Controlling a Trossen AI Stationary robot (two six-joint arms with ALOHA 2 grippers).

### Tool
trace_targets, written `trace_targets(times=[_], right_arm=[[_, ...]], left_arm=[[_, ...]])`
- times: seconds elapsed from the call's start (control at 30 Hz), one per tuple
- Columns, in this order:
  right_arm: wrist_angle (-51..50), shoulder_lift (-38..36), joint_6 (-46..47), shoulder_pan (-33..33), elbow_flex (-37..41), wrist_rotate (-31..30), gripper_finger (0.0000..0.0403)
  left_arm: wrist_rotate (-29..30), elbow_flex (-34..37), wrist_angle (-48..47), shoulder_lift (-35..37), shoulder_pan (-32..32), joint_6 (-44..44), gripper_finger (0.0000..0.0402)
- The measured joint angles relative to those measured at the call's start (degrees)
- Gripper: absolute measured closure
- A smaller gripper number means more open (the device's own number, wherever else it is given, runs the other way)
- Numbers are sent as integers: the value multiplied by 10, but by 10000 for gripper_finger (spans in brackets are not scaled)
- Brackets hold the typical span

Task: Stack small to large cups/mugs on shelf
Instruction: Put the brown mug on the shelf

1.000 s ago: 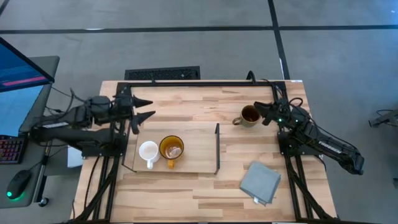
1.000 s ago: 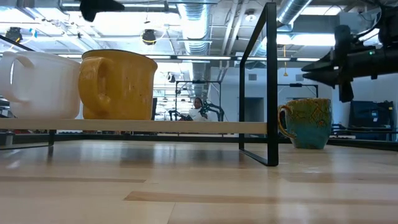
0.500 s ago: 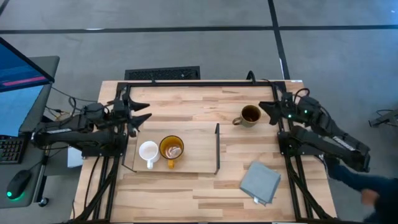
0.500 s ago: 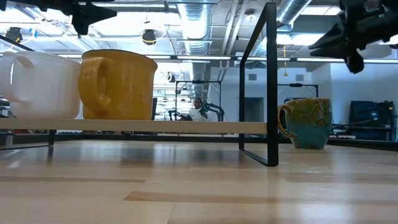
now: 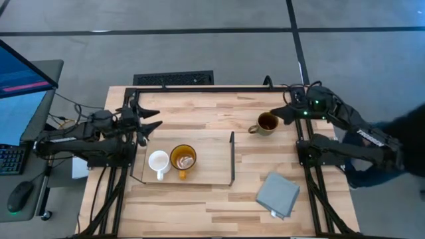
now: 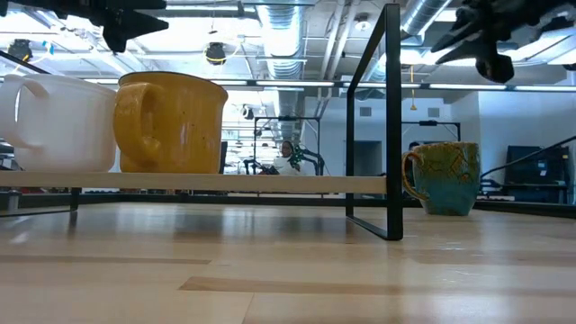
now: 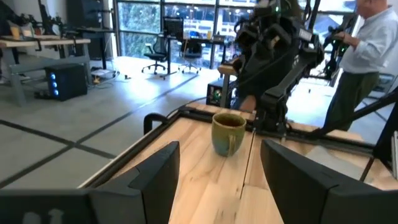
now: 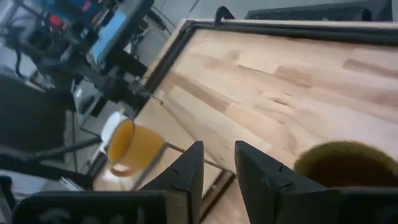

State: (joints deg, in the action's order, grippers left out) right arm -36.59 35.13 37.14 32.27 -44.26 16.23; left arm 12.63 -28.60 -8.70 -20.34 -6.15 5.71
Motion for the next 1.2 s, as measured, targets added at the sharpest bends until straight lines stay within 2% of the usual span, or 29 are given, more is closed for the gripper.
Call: trace_targets(times=[0.27, 0.57, 0.67, 0.77, 0.97, 1.2], right_arm=[[-5, 25, 83, 1, -1, 2, 290], [-18, 36, 93, 1, -1, 3, 288], [-47, 43, 94, 1, -2, 5, 269], [-73, 55, 96, 1, -2, 12, 233], [-49, 74, 95, 1, -1, 13, 168], [-39, 84, 103, 9, -1, 19, 153]], left_arm=[[3, 0, -30, 0, 0, 4, 186], [31, 0, -40, 0, 0, -3, 186], [31, 0, -40, 0, 0, -5, 186], [31, 0, -40, 0, 0, -5, 186], [32, 0, -43, 0, 0, -5, 186], [32, 0, -62, 0, 0, -5, 186]])
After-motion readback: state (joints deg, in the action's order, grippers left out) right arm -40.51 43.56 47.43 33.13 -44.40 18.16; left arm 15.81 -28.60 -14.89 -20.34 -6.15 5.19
